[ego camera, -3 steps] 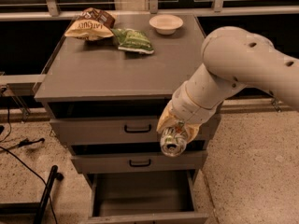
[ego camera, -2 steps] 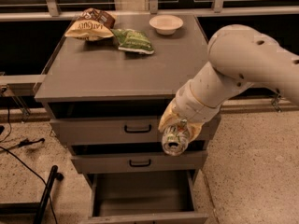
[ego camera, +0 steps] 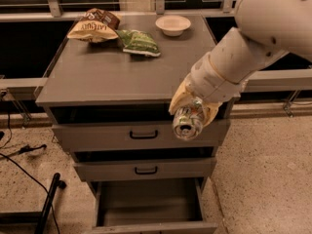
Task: Pick 7up can from bottom drawer and place on counter
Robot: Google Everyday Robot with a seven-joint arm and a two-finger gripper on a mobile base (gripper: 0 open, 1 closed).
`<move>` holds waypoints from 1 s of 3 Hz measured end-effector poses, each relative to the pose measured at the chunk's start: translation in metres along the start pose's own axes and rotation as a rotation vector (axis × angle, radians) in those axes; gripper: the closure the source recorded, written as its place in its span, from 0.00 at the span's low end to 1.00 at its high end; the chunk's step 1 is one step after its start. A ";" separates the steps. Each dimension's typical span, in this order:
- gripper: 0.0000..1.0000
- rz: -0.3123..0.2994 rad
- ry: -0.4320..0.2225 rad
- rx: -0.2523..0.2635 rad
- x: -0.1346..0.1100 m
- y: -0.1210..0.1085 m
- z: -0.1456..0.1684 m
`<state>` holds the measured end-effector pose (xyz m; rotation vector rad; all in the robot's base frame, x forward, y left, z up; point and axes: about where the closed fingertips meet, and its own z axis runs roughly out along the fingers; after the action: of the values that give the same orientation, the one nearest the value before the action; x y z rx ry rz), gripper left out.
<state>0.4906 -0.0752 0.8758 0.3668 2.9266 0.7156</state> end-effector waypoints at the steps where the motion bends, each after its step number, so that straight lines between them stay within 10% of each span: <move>1: 1.00 -0.034 -0.042 -0.049 -0.019 0.025 -0.021; 3: 1.00 -0.133 -0.155 -0.160 -0.072 0.082 -0.026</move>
Offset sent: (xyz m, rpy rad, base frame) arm 0.0853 0.0334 0.0762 0.1274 -0.2793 0.0385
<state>0.5726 -0.0347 0.9397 0.2007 2.6969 0.8534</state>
